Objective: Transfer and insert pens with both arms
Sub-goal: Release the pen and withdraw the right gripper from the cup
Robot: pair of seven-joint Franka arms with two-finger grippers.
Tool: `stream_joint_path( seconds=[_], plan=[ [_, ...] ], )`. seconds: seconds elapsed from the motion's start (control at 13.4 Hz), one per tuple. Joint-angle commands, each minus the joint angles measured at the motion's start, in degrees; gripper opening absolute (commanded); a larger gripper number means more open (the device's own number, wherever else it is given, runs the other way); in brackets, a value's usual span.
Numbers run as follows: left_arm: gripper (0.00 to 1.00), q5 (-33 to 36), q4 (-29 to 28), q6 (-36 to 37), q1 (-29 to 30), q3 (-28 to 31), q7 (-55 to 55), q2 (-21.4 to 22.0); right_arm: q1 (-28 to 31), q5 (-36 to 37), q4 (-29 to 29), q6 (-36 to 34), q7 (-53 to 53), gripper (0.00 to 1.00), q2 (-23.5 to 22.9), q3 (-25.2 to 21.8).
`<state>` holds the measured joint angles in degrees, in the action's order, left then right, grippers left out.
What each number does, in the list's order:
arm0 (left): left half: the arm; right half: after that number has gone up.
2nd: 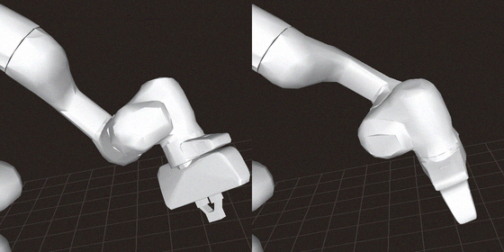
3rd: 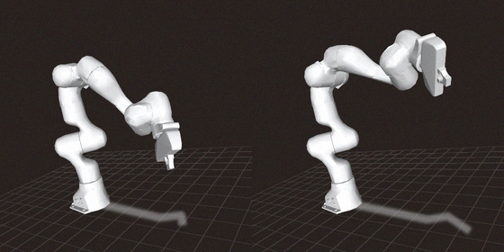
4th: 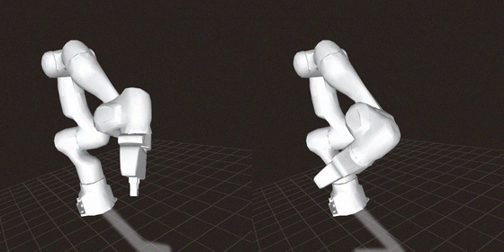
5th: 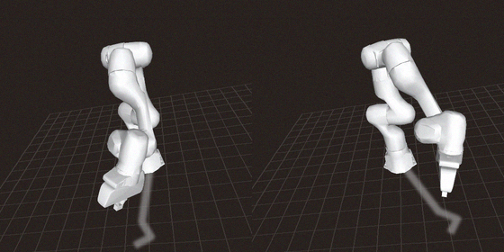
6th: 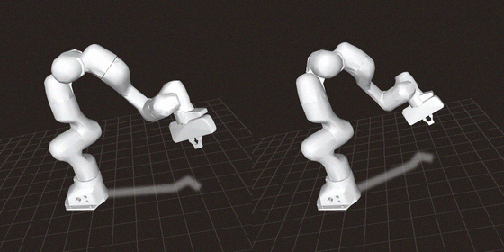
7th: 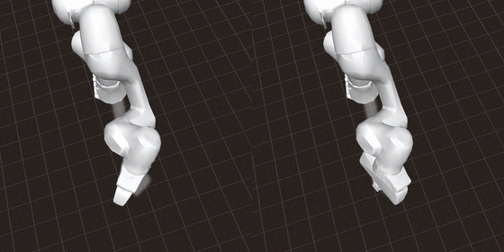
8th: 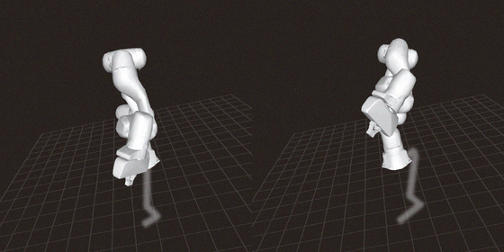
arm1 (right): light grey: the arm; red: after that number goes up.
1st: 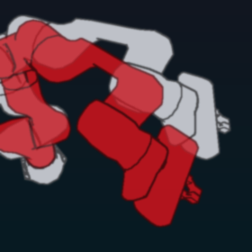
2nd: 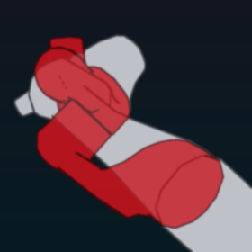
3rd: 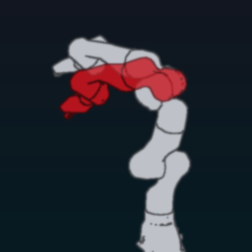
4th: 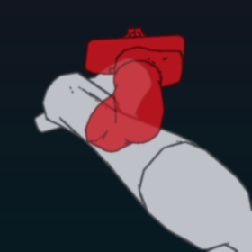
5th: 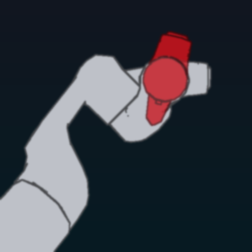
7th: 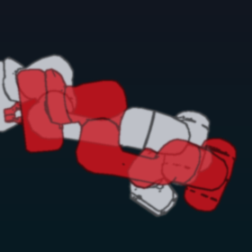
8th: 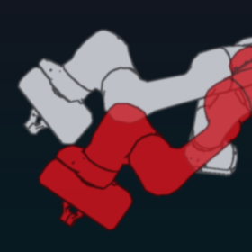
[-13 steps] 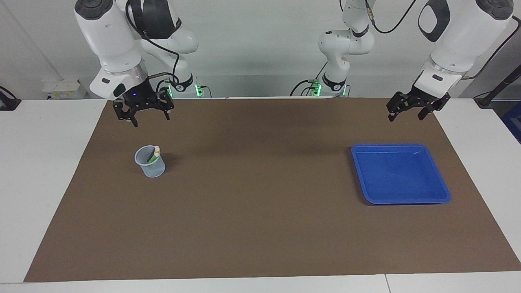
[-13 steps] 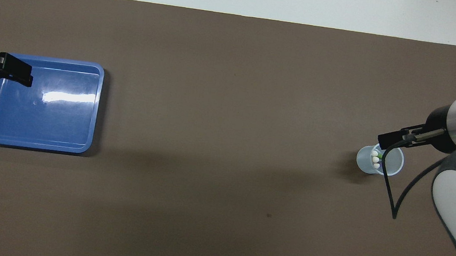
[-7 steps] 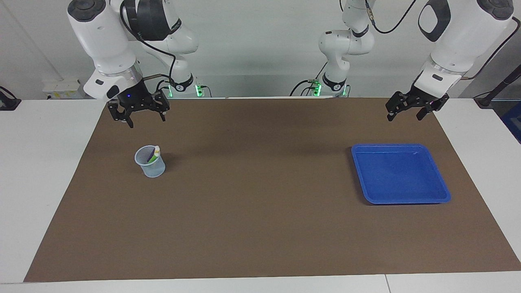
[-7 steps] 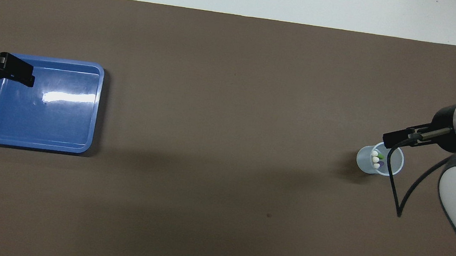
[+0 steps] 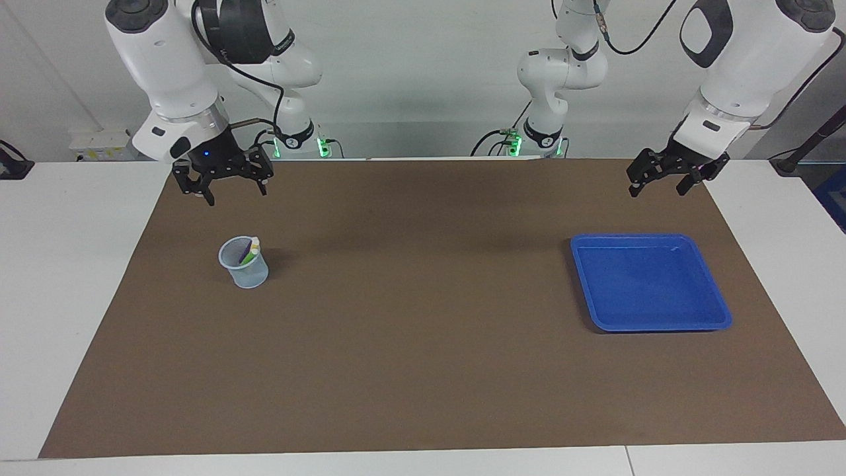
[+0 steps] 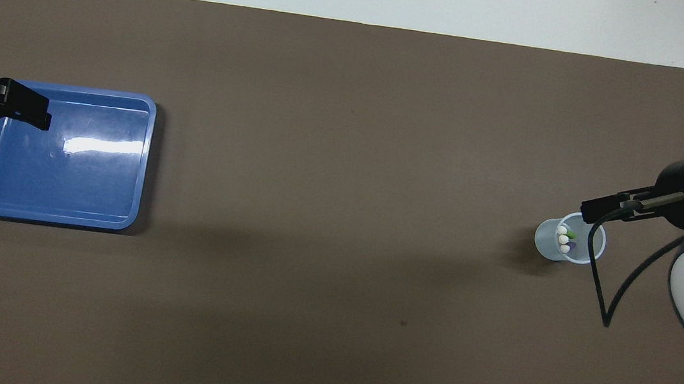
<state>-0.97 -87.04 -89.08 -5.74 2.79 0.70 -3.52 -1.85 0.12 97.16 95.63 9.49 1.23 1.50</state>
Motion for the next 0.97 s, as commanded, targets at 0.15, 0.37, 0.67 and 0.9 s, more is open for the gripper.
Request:
stream_joint_path(
  seconds=[0.15, 0.37, 0.67, 0.9],
  plan=[
    [1.0, -0.7, 0.29, 0.66, -0.41, 0.73, -0.61, 0.18, -0.53, -1.53, -2.51, -2.1, -0.35, 1.0, -0.97, -3.61],
    [1.0, -0.7, 0.29, 0.57, -0.41, 0.73, -0.61, 0.18, -0.53, -1.62, -3.03, -3.34, -1.23, 1.0, -0.97, -3.7],
    [1.0, -0.7, 0.29, 0.48, -0.41, 0.73, -0.53, 0.18, -0.61, -7.06, -3.03, -4.13, -2.99, 1.0, -0.88, -6.07],
    [1.0, -0.7, 0.29, 0.39, -0.41, 0.82, -0.53, 0.18, -0.7, -6.19, -3.12, -3.96, -3.08, 1.0, -0.88, -6.08]
  ],
)
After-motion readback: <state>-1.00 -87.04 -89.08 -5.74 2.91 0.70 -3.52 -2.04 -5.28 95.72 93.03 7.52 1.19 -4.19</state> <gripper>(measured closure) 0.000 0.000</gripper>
